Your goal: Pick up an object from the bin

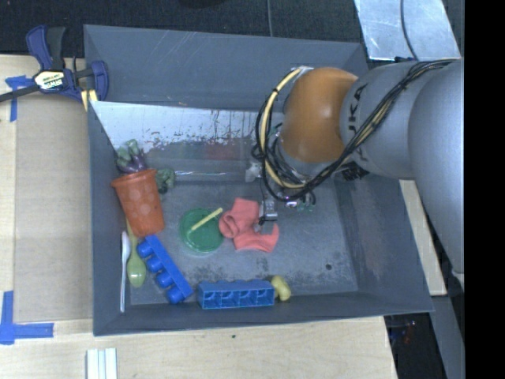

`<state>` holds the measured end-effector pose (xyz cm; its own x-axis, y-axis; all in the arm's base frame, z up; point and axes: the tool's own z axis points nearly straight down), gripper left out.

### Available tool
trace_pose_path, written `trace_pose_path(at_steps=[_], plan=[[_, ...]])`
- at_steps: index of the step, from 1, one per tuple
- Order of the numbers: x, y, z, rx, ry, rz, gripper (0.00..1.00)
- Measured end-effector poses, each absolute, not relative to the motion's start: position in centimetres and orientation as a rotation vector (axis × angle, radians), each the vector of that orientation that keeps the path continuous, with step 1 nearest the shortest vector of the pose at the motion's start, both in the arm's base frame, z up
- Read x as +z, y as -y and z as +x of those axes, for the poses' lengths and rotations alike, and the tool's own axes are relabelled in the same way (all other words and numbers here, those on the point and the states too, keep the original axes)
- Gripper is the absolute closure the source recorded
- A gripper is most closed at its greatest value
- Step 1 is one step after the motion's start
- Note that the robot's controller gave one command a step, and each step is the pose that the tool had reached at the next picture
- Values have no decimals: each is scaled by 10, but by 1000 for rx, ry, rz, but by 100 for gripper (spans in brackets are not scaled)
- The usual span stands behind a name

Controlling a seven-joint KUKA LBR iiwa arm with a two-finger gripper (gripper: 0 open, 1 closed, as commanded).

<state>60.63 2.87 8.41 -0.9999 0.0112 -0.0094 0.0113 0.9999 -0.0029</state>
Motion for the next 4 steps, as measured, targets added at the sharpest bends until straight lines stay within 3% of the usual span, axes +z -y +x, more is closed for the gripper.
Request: trace_pose_path(at_steps=[1,3,4], plan=[[72,-58,599,1,-3069,551,100],[84,-58,598,0,-3070,549,100],[127,-57,597,-2,-3074,549,100]])
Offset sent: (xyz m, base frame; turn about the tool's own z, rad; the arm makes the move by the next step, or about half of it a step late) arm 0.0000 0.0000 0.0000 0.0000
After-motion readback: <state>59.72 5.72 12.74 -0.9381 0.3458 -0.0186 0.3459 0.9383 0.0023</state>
